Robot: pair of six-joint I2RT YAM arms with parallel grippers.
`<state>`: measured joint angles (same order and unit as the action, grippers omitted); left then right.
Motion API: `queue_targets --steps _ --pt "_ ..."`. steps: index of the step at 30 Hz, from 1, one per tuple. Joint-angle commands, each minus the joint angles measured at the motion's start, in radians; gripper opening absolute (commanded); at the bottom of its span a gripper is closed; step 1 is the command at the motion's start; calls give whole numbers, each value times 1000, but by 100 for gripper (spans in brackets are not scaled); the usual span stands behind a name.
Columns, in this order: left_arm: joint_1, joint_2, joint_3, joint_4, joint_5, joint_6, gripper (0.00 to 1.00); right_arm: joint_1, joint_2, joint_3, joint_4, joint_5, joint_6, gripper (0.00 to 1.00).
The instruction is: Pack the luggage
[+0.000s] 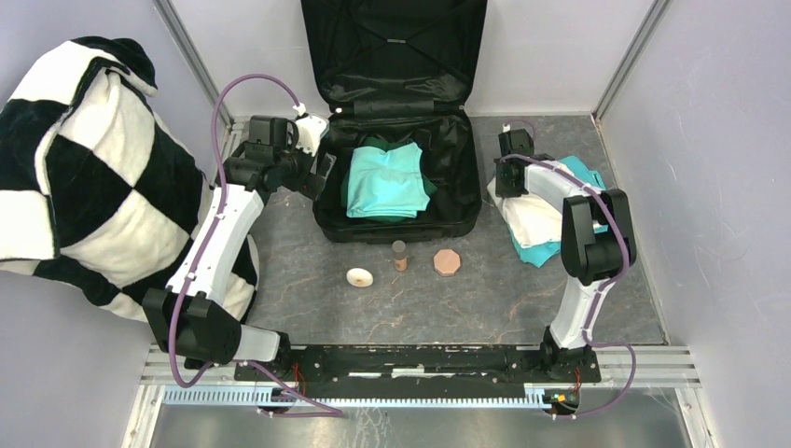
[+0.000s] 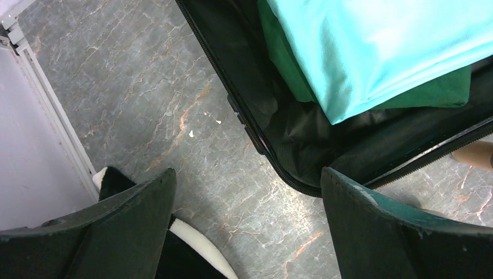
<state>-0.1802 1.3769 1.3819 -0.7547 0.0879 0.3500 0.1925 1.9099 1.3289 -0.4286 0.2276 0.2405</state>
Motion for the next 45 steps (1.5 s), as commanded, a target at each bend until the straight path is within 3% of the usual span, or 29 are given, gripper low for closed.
queue_targets --steps 1,6,16,24,34,45 --pt "1 -4 41 2 8 -21 100 -66 -100 14 52 -154 70 0" --pt "1 1 53 -10 16 -22 100 -174 -226 -59 200 -456 191 0" --pt "1 5 68 -16 33 -36 100 -172 -350 -7 284 -594 361 0" --pt "1 1 68 -16 33 -45 100 -1 -314 8 364 -525 521 0" --pt "1 -11 57 -15 26 -42 100 267 -100 268 370 -452 618 0" --pt "1 -24 44 -15 23 -29 100 400 95 401 389 -358 771 0"
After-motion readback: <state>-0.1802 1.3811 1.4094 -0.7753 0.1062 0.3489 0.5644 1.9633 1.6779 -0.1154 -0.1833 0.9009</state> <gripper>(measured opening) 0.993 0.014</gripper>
